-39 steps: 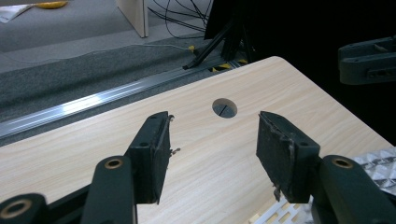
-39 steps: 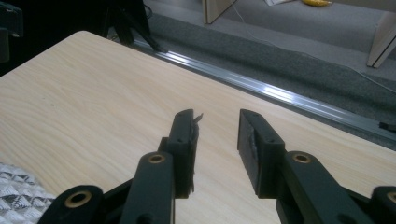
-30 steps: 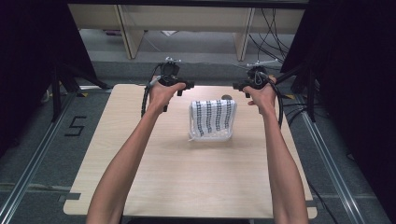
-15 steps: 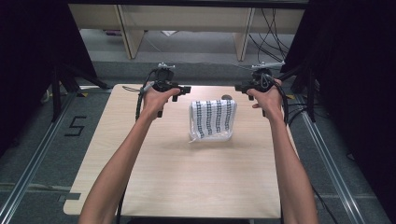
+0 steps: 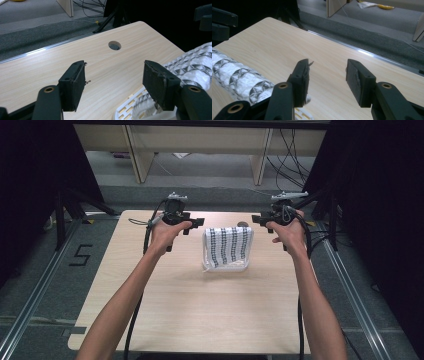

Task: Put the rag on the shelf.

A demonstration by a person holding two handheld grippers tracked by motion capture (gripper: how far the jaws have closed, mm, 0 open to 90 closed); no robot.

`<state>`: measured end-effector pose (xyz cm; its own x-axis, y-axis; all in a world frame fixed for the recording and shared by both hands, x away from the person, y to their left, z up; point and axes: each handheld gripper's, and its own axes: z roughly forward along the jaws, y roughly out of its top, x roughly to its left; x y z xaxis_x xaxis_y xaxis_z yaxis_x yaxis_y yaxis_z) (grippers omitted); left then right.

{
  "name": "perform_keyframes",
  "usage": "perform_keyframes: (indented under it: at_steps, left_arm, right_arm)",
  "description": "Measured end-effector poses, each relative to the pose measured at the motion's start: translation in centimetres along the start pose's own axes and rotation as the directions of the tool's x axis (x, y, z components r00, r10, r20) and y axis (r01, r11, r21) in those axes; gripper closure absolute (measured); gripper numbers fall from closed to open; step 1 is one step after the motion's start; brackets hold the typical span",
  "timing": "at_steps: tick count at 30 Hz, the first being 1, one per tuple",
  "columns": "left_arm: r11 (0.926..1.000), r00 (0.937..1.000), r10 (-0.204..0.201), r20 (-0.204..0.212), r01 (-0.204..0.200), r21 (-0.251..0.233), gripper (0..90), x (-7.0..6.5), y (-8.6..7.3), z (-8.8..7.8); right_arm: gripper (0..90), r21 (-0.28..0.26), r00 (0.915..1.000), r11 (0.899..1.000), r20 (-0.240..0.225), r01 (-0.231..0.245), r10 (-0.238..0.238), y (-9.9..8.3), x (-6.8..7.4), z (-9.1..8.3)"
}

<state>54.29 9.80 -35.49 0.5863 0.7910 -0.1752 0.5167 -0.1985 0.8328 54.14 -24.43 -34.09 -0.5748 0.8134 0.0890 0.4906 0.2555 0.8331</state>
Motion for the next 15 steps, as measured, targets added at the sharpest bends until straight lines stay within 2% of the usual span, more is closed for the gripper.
perform_keyframes:
  at_steps: [3, 5, 6, 7, 8, 10, 11, 12, 13, 14, 15]
  left_arm:
    - [0.9999, 1.0, 0.002, 0.0, -0.002, -0.012, 33.9, -0.4, 0.0, -0.3]
    - [0.9998, 0.9998, 0.02, 0.0, -0.02, -0.006, 33.6, -0.6, -0.1, -0.7]
    - [0.9996, 0.9996, 0.027, 0.01, -0.027, -0.004, 33.5, -0.6, -0.1, -0.9]
    - [0.9997, 0.9998, 0.018, 0.007, -0.018, -0.016, 33.4, -0.8, -0.2, -1.0]
    - [0.9995, 0.9995, 0.03, 0.013, -0.03, -0.002, 33.1, -0.9, -0.2, -1.2]
    - [0.9993, 0.9992, 0.039, 0.009, -0.038, -0.003, 32.6, -1.2, -0.4, -1.6]
    - [0.999, 0.9989, 0.044, 0.015, -0.044, -0.002, 32.6, -1.3, -0.5, -1.8]
    - [0.9988, 0.9987, 0.049, 0.01, -0.049, -0.003, 32.6, -1.5, -0.6, -2.0]
    - [0.9989, 0.999, 0.045, 0.009, -0.044, -0.014, 32.6, -1.6, -0.7, -2.2]
    - [0.9986, 0.9984, 0.053, 0.018, -0.053, -0.004, 32.6, -1.7, -0.7, -2.4]
    - [0.9989, 0.9989, 0.045, 0.014, -0.044, -0.017, 32.5, -1.9, -0.9, -2.5]
  right_arm:
    - [53.2, -0.003, 0.9999, 1.0, -0.003, -0.01, 0.01, 0.1, 0.4, -0.3]
    - [52.0, -0.017, 0.9997, 1.0, -0.01, 0.022, -0.022, 0.1, 0.4, -0.5]
    - [51.5, -0.012, 0.9999, 1.0, -0.008, 0.01, -0.01, 0.1, 0.7, -0.7]
    - [51.2, -0.009, 0.9997, 1.0, -0.009, 0.024, -0.024, 0.1, 0.8, -0.9]
    - [51.0, -0.01, 0.9999, 1.0, -0.01, 0.004, -0.004, 0.1, 1.1, -1.1]
    - [50.4, -0.021, 0.9998, 1.0, -0.012, 0.016, -0.016, 0.1, 1.2, -1.4]
    - [50.1, -0.039, 0.9993, 0.999, -0.005, 0.036, -0.036, 0.0, 1.3, -1.4]
    - [49.9, -0.032, 0.9991, 0.999, -0.015, 0.04, -0.041, 0.1, 1.4, -1.7]
    - [49.6, -0.031, 0.9996, 0.999, -0.019, 0.022, -0.023, 0.0, 1.7, -1.9]
    - [49.5, -0.041, 0.9988, 0.998, -0.015, 0.046, -0.046, 0.0, 1.7, -2.1]
    - [49.0, -0.048, 0.9992, 0.998, -0.017, 0.036, -0.037, -0.1, 1.9, -2.2]
